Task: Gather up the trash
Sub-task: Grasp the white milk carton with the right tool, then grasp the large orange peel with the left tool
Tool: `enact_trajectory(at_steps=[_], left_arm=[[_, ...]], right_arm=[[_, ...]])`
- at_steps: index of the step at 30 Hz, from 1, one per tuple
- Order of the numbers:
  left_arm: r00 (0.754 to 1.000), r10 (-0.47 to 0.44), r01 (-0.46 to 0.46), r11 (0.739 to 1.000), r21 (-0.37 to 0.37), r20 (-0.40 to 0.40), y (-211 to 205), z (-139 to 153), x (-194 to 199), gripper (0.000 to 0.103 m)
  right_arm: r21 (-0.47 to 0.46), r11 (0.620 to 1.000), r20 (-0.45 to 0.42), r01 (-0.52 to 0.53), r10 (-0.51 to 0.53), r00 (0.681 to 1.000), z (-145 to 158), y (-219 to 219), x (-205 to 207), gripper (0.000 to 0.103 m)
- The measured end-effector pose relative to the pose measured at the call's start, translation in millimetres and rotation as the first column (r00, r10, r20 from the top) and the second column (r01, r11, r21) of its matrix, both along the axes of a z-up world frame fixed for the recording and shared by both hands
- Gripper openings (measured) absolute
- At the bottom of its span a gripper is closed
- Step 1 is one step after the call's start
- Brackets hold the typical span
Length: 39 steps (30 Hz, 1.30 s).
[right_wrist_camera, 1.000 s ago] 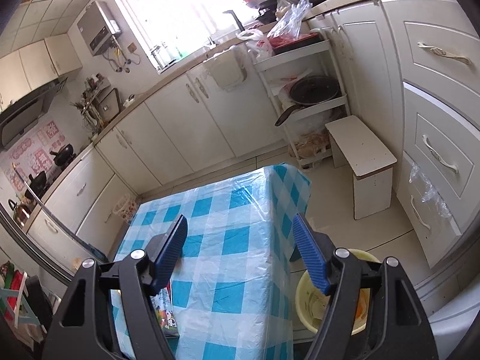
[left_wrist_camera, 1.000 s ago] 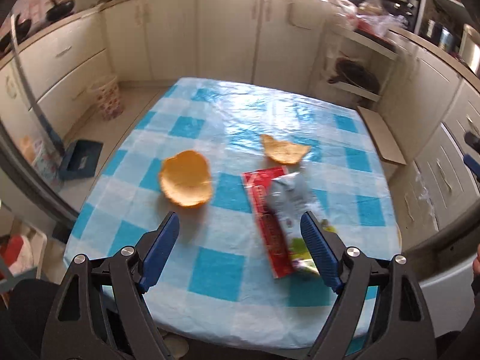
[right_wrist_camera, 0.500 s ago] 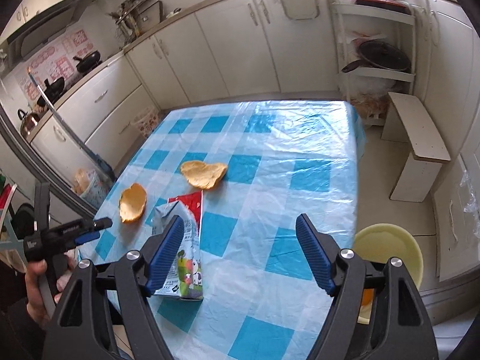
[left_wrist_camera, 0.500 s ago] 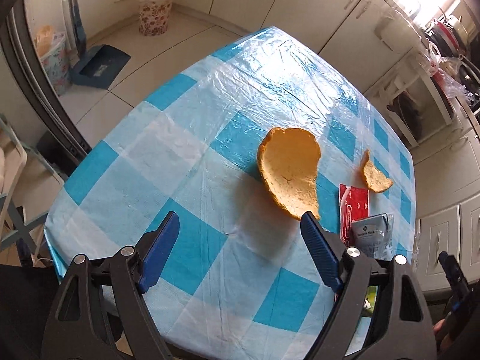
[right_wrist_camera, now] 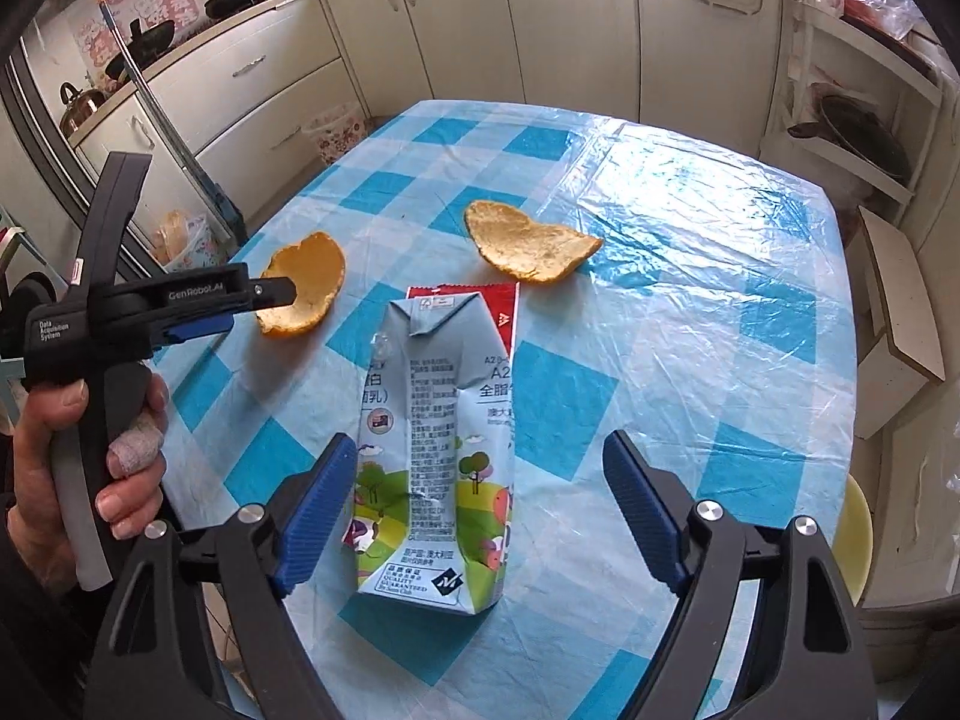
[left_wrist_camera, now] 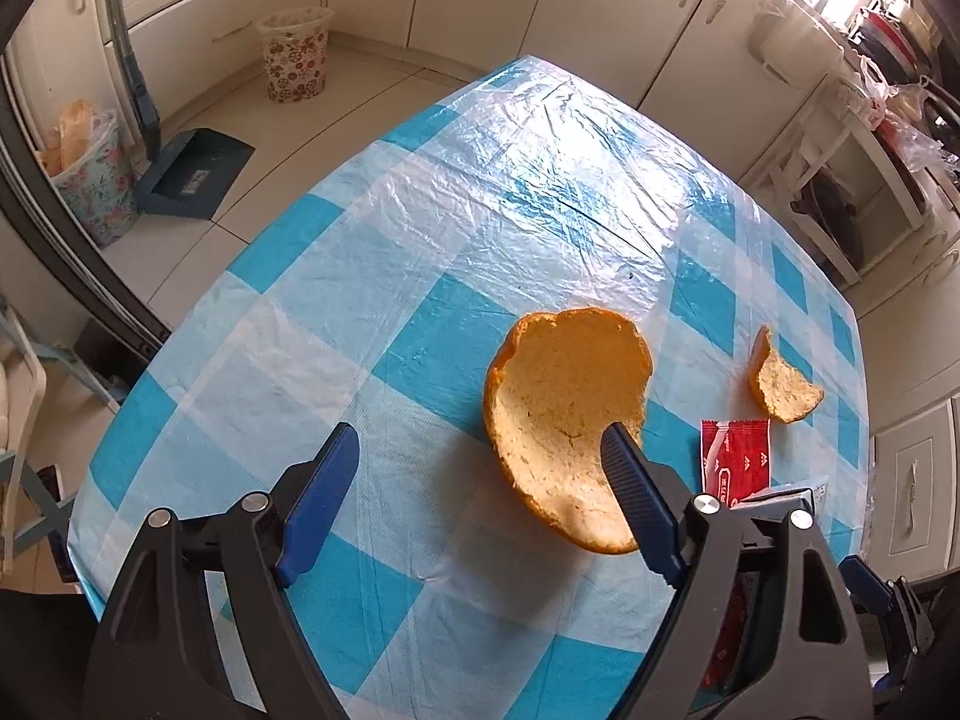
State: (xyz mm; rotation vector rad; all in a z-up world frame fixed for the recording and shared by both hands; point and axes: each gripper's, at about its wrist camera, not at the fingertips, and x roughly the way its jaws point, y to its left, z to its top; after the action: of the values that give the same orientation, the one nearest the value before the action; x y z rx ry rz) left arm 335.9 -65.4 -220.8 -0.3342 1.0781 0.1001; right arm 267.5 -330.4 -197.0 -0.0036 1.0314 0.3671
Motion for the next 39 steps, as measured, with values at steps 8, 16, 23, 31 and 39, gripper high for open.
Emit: enact_trajectory(at_steps=[8,16,23,31,39], left_arm=[[0.999,-0.028,0.027,0.998,0.050,0.023,-3.2,0.0,8.9,0.051],[0.998,-0.049,0.047,0.997,0.063,0.033,0.3,0.5,7.2,0.013],[0.988,-0.106,0.095,0.990,0.103,0.110,-9.1,21.4,-5.8,0.006],[0.990,-0.103,0.100,0.994,0.030,0.098,2.7,19.1,-10.8,0.006],[0.997,-0.057,0.061,0.995,-0.075,0.053,11.9,-3.1,-5.8,0.034]], right_arm=[[-0.078,0.996,-0.013,-0.043,0.042,0.999,-17.1,25.3,5.4,0.083],[-0.086,0.995,-0.022,-0.050,0.048,0.999,-29.9,30.6,12.4,0.061],[-0.013,1.000,0.015,-0.013,0.013,1.000,-10.7,12.4,6.1,0.061],[0.026,0.999,0.046,0.043,-0.044,0.998,5.7,-13.0,-2.8,0.061],[0.044,0.997,0.062,0.062,-0.064,0.996,12.3,-21.8,-5.4,0.061]])
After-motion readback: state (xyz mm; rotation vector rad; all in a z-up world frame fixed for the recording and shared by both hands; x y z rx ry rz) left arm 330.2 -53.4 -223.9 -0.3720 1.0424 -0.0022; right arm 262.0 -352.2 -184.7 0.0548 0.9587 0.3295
